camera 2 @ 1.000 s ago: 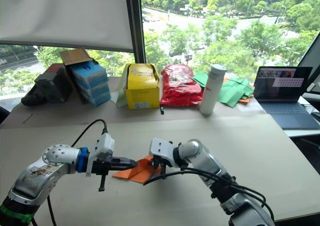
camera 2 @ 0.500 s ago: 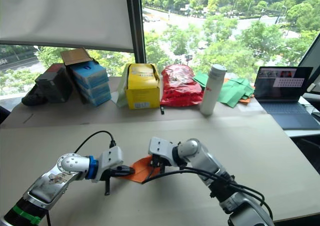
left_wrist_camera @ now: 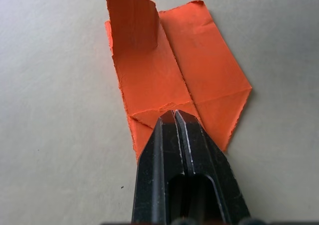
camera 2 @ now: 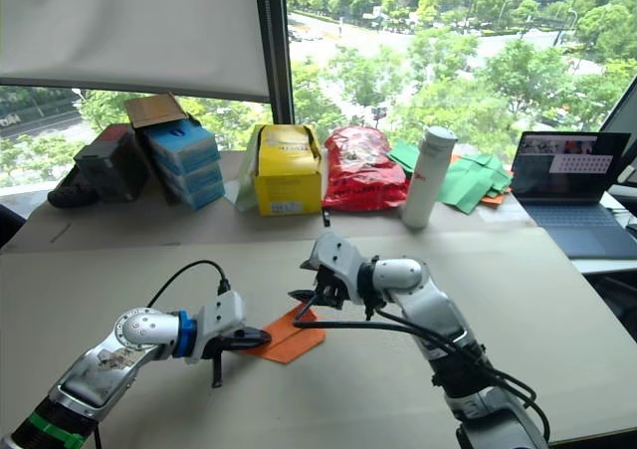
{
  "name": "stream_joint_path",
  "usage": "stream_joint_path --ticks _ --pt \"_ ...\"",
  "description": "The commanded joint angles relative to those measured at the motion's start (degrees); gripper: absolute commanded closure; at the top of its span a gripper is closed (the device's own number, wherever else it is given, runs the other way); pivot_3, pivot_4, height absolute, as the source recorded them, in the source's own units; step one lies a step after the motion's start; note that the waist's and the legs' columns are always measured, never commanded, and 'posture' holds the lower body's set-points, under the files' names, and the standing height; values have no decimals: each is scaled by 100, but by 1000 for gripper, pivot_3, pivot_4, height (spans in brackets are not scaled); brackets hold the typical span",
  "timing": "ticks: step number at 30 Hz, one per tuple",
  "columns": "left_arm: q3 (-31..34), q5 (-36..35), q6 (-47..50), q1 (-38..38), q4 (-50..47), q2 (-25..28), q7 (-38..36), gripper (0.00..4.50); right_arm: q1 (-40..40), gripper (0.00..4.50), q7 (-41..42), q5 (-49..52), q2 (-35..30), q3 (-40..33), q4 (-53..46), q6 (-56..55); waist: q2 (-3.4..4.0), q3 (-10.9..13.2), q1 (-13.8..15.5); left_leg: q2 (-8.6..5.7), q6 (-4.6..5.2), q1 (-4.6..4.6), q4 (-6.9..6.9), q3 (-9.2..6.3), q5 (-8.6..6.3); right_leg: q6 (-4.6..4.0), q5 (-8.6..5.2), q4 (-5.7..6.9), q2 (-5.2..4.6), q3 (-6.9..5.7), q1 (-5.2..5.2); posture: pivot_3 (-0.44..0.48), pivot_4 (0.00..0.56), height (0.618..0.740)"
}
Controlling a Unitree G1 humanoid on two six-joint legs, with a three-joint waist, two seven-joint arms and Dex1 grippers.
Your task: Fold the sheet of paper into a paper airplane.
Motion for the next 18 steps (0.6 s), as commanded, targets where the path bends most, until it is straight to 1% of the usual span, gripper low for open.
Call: stream_joint_path --ticks 1,2,3,7,10,14,18 --pt "14 58 109 115 85 13 43 4500 294 2421 4 133 -96 56 -573 -197 0 0 2 0 0 -1 0 0 0 0 0 0 0 -1 0 0 150 740" --pt "21 49 101 112 85 11 38 4500 407 2725 27 159 -92 150 -699 -159 0 0 2 -1 0 -2 0 1 0 0 0 -1 0 -2 0 0 150 740" --pt "33 30 110 102 84 -3 39 4500 501 3131 10 115 -81 267 -759 -156 0 0 2 -1 1 -1 0 1 0 0 0 -2 0 -4 1 0 150 740" --pt "22 48 105 64 78 -37 47 4500 782 4459 -233 -250 -21 722 -667 -363 1 1 1 -1 4 0 0 1 -2 1 0 -1 5 -35 2 0 150 740" --pt "16 50 126 58 44 -48 44 4500 938 4459 -450 -381 37 848 -533 -479 1 1 3 -1 4 -1 0 2 -2 1 -1 -2 33 -38 3 0 150 740" --pt "19 58 136 69 9 -34 23 4500 1073 4459 -616 -502 106 983 -395 -574 1 1 6 -2 3 -1 0 1 -1 1 -1 -4 34 -36 4 0 150 740" --pt "29 62 143 78 -20 -28 27 4500 1153 4459 -792 -787 90 1197 20 -562 1 1 5 -1 1 0 0 1 0 1 -1 -3 38 -35 4 0 150 740"
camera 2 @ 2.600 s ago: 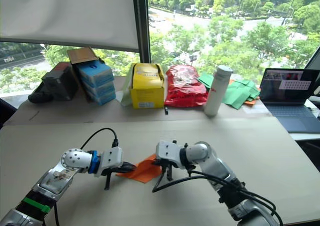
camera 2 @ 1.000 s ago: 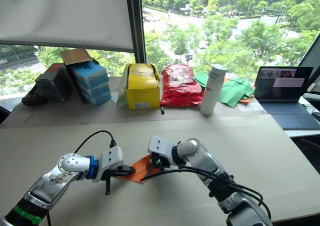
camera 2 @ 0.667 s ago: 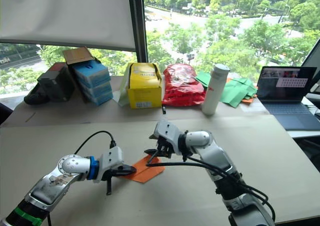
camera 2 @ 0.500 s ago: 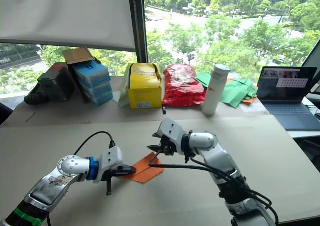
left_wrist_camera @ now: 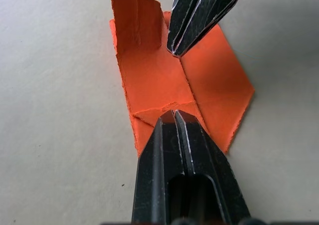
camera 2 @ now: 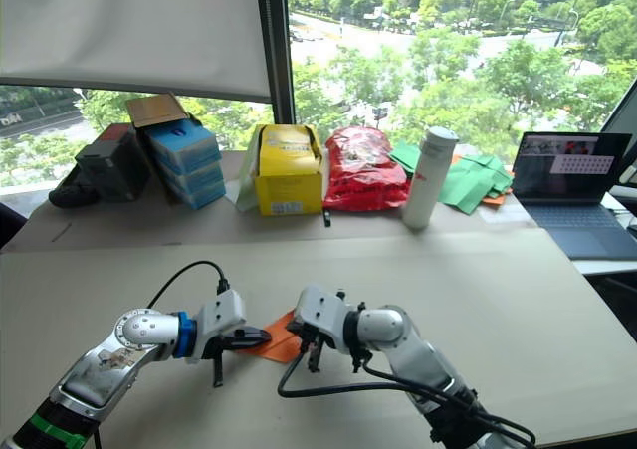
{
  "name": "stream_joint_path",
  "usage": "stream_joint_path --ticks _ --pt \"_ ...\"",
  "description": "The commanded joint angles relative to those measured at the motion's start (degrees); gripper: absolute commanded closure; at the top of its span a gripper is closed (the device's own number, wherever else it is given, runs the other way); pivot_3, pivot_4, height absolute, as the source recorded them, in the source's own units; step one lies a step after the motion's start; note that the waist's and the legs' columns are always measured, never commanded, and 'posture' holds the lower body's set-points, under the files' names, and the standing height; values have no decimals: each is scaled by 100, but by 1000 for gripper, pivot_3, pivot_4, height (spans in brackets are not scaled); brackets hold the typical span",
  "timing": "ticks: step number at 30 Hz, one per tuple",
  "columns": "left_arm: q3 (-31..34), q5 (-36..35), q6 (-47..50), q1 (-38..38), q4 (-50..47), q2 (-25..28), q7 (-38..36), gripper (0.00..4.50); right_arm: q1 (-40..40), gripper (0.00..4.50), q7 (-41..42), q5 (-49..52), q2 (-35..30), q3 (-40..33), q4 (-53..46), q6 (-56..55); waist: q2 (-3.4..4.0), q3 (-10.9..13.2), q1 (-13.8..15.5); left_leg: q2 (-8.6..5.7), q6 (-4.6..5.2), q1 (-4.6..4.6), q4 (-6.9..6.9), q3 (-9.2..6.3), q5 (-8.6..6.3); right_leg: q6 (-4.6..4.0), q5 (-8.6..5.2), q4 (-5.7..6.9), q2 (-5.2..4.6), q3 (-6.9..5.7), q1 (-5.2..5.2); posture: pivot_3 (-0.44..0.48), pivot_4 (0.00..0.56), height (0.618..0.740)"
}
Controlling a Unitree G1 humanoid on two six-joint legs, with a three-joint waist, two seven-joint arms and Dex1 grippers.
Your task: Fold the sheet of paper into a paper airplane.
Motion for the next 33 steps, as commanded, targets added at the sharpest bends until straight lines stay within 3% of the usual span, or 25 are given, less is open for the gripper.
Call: stream_joint_path --ticks 1,24,33 --pt "-25 79 56 67 -31 37 21 4500 27 4459 -181 -278 -33 127 245 -167 0 0 -2 0 0 1 0 0 0 0 0 0 1 0 0 0 150 740" --pt "-28 139 20 28 -32 40 28 4500 -48 4459 -526 -416 -421 -400 1431 -394 0 -1 103 0 6 23 0 -2 -4 0 0 -1 -16 3 19 0 150 740" --pt "-81 146 42 12 -100 -3 34 4500 -136 4459 -495 -265 -482 -581 1215 -556 0 -1 136 -5 10 21 0 -1 -6 2 1 -3 -39 -7 22 0 150 740"
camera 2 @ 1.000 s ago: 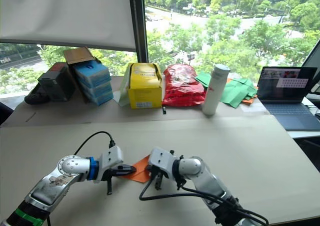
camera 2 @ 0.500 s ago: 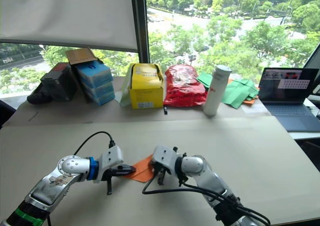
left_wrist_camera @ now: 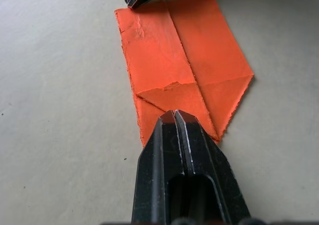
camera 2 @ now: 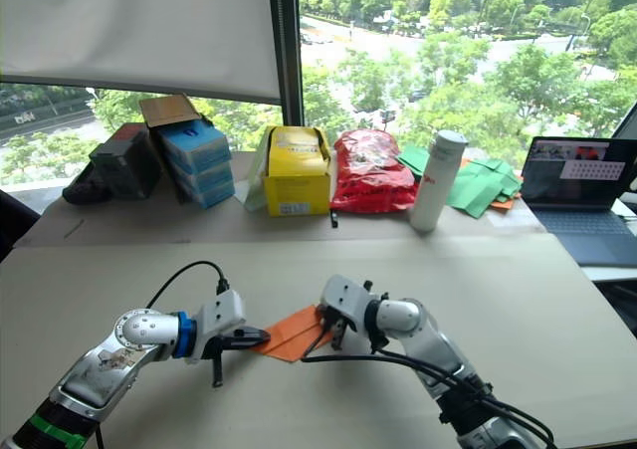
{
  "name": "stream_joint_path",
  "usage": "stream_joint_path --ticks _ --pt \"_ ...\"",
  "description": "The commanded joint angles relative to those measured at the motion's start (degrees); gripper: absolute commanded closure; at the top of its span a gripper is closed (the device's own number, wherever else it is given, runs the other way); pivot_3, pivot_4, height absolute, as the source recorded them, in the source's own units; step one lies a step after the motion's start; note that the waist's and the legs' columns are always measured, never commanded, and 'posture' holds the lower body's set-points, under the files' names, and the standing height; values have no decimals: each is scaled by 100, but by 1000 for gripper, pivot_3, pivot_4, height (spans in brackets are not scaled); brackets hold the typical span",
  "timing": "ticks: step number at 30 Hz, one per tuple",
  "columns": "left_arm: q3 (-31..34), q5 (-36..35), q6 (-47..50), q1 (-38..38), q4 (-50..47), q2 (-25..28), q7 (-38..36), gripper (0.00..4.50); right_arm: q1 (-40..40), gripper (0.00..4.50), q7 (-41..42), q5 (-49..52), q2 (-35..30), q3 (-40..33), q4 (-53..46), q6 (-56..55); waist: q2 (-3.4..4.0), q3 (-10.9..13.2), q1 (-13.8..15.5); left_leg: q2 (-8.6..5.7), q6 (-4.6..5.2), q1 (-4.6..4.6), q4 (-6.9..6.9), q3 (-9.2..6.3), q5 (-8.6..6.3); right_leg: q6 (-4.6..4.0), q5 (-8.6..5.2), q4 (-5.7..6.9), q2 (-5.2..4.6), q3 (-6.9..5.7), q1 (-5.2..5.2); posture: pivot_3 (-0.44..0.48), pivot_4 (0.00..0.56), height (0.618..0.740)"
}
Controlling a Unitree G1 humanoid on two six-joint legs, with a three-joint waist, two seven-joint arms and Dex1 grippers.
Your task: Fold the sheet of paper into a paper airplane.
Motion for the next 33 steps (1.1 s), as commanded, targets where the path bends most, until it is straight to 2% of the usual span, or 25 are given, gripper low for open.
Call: stream_joint_path --ticks 1,8,14,18,21,24,33 --pt "-95 91 36 4 -100 -14 19 4500 73 4459 -42 23 -34 -206 82 -15 0 0 0 0 0 -1 0 0 0 0 0 0 0 0 0 0 150 740" --pt "-133 95 51 -14 -123 -51 20 4500 -161 4459 168 594 194 -611 -383 -315 2 2 -5 -1 0 -17 0 1 1 2 1 1 19 0 -13 0 150 740" --pt "-148 92 69 -21 -137 -57 18 4500 -119 4459 676 920 150 -569 -665 -489 3 3 -13 0 2 -20 1 1 -1 3 1 -3 26 0 -14 0 150 740" --pt "-156 90 96 -21 -174 -60 33 4500 -59 4459 784 606 143 -255 -434 -579 4 3 -15 2 2 -20 1 1 -1 2 0 -3 35 3 -14 0 150 740" --pt "-171 92 111 -26 -205 -65 29 4500 -200 4459 459 18 98 -3 102 -500 4 3 -17 2 2 -20 0 2 0 2 0 -3 36 5 -15 0 150 740" --pt "-172 82 133 -17 -270 -62 2 4500 -256 4459 362 -146 155 58 421 -416 5 4 -23 1 -4 -20 1 4 3 2 0 -2 37 7 -17 0 150 740" --pt "-25 -354 699 -414 -545 -378 23 4500 -154 4459 635 -110 101 177 289 11 4 3 -12 4 -5 -18 1 1 4 1 -1 -2 45 9 -12 0 150 740"
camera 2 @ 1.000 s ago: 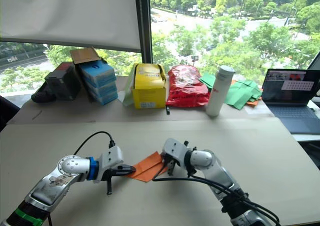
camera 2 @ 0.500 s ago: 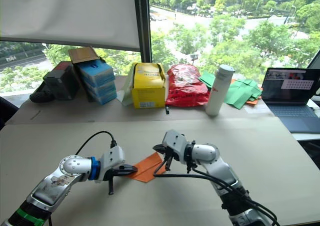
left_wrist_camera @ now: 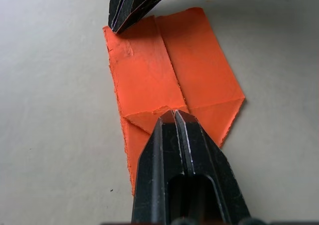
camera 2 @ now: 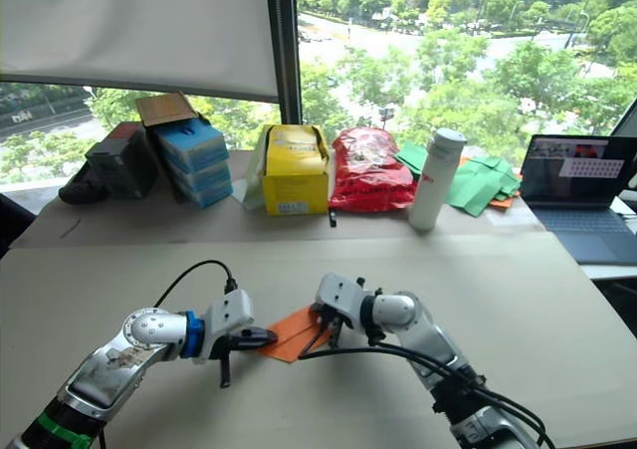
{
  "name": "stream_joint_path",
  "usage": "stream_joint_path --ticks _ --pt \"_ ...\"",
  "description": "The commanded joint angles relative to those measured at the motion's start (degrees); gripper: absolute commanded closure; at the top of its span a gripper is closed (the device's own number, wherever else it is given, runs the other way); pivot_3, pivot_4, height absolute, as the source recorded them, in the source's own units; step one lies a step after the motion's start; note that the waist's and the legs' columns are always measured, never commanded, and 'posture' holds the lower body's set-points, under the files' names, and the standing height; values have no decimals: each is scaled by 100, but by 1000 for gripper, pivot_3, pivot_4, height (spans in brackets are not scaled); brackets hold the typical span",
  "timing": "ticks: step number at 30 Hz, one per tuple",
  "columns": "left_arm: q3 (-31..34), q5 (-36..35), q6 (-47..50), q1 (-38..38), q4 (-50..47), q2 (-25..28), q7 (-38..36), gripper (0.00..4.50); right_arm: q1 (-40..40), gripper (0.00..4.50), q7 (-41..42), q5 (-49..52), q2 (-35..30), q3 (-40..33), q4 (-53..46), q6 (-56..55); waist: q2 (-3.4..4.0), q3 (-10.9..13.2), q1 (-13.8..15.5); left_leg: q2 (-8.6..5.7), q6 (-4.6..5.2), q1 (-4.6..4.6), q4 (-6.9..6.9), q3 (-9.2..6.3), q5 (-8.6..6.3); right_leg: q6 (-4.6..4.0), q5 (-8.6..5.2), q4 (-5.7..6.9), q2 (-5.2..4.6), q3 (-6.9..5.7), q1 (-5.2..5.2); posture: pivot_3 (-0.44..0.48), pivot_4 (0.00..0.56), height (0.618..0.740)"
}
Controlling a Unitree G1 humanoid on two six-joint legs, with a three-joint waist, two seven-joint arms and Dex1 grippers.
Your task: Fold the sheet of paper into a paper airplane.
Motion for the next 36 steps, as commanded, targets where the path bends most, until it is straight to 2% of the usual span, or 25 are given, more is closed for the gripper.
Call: stream_joint_path --ticks 1,6,15,19,26,36 --pt "22 -162 174 -241 -246 -128 44 4500 113 4459 144 -93 -84 146 -3 272 0 0 -3 0 0 -1 0 0 0 0 0 0 0 0 -1 0 150 740" --pt "-356 111 82 -389 66 -281 67 4500 143 4459 171 -104 -85 196 -164 386 0 0 -10 0 -1 0 0 1 0 0 0 0 5 2 0 0 150 740" --pt "-737 567 -103 -329 526 -141 19 4500 180 4459 155 -139 -62 260 -435 599 -1 -1 -7 1 0 5 0 1 0 0 0 -1 9 6 2 0 150 740" --pt "-615 451 -83 -166 443 -114 21 4500 199 4459 169 -161 -50 271 -470 643 -1 -1 -12 2 1 9 0 1 -1 -1 -1 0 9 9 3 0 150 740" --pt "-168 19 284 -248 309 -428 266 4500 207 4459 179 -176 -35 312 -451 649 -1 -1 -18 4 0 7 0 1 0 -1 -1 1 10 10 1 0 150 740" --pt "-336 232 253 -158 391 -372 363 4500 193 4459 217 -168 -17 340 -523 727 -1 -1 -18 4 -1 7 0 1 0 -1 -1 1 10 10 1 0 150 740"
